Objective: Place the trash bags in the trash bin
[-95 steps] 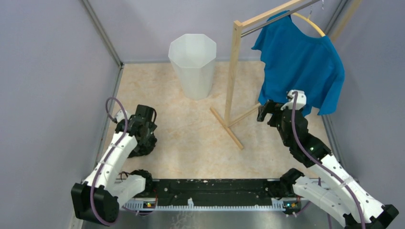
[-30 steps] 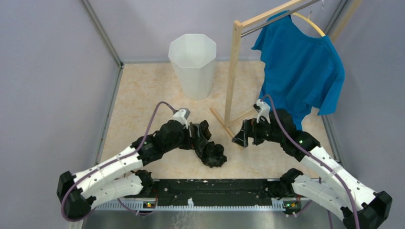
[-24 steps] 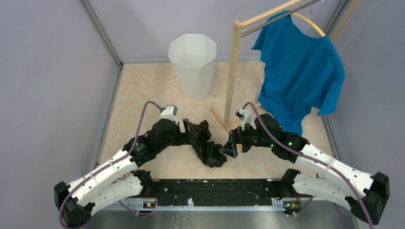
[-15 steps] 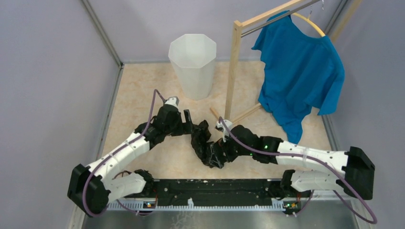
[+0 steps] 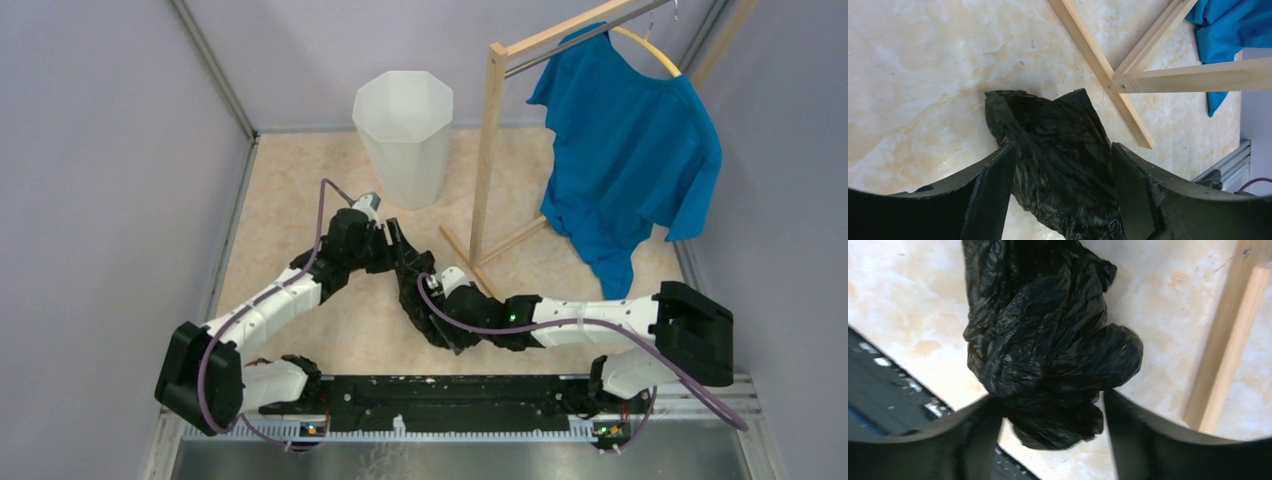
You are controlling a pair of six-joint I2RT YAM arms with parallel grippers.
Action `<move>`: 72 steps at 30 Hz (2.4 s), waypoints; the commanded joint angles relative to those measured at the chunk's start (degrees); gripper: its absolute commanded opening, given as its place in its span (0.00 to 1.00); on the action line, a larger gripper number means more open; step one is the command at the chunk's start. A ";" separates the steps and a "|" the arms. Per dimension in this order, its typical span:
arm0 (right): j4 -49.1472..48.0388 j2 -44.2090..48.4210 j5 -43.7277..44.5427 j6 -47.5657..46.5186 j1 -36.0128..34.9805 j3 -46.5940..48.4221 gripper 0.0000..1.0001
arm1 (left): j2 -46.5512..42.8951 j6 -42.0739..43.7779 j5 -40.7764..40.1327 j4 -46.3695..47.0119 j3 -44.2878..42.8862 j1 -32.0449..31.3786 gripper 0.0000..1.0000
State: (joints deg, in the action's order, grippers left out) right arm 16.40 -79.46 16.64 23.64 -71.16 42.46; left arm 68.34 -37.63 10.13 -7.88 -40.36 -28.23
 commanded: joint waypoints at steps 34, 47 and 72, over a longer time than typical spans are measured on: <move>-13.31 16.09 7.67 -18.14 -0.65 -11.37 0.00 | -2.31 -19.56 17.09 -2.54 10.02 16.54 0.72; -15.07 17.85 7.28 -17.63 -0.64 -13.75 0.00 | 7.00 -13.82 18.21 6.41 10.73 18.00 0.28; 0.08 19.70 13.75 6.07 -0.56 4.57 0.93 | -37.58 13.07 20.90 1.78 -12.45 19.26 0.00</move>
State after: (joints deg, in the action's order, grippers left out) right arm 11.90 -63.96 28.86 21.76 -71.24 42.89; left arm 33.01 -28.49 27.92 -8.67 -51.55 -9.23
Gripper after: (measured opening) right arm 0.897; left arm 0.006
